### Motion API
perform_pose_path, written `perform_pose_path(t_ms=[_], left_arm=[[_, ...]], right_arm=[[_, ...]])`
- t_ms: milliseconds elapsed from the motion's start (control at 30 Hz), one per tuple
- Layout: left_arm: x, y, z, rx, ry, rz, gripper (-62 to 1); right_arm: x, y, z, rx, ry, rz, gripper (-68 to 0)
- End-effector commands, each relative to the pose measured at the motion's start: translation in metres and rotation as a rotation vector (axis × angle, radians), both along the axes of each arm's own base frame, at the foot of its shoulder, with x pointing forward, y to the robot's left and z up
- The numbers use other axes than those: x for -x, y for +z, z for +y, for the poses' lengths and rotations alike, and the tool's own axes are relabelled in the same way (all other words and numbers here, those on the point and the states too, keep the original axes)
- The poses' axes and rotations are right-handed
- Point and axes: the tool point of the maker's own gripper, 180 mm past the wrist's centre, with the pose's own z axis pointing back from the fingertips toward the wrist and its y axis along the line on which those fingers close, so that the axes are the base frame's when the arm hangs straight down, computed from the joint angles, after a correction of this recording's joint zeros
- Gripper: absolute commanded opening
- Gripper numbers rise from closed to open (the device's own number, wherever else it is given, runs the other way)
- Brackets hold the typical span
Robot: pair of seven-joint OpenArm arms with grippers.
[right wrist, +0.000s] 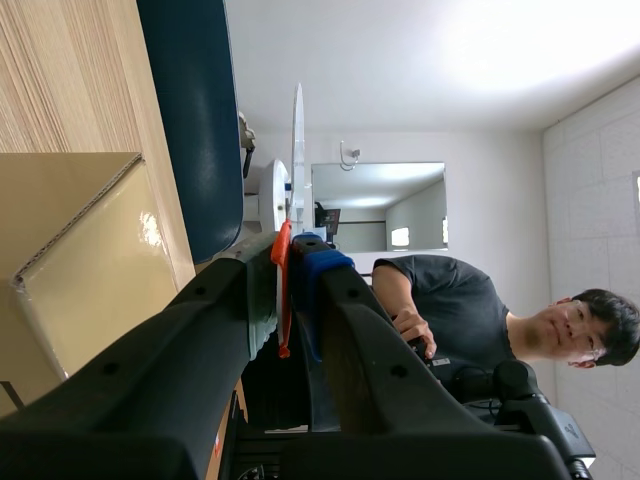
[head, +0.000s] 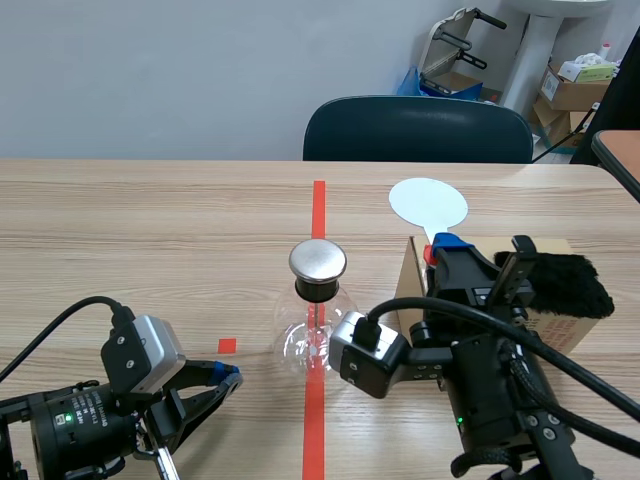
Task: Do the electroscope experiment
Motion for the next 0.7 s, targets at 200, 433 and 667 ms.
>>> perform_pose_path(t_ms=[200,433,667], left_arm=[[-0.0076,0.0130,-0.0070,0.035,-0.002,-0.036,-56.8],[-0.0076,0.0130,-0.0070,0.035,-0.002,-0.036,-56.9],[-0.0076,0.0131,-0.0070,0.036,-0.002,-0.036,-56.9]], right_arm=[[-0.0041,0.0094,-0.0033,0.006,-0.001,-0.035,-67.1],[-0.0041,0.0094,-0.0033,0.006,-0.001,-0.035,-67.1],[-0.0032,0.0094,0.0017,0.008,0.027,-0.036,-67.1]])
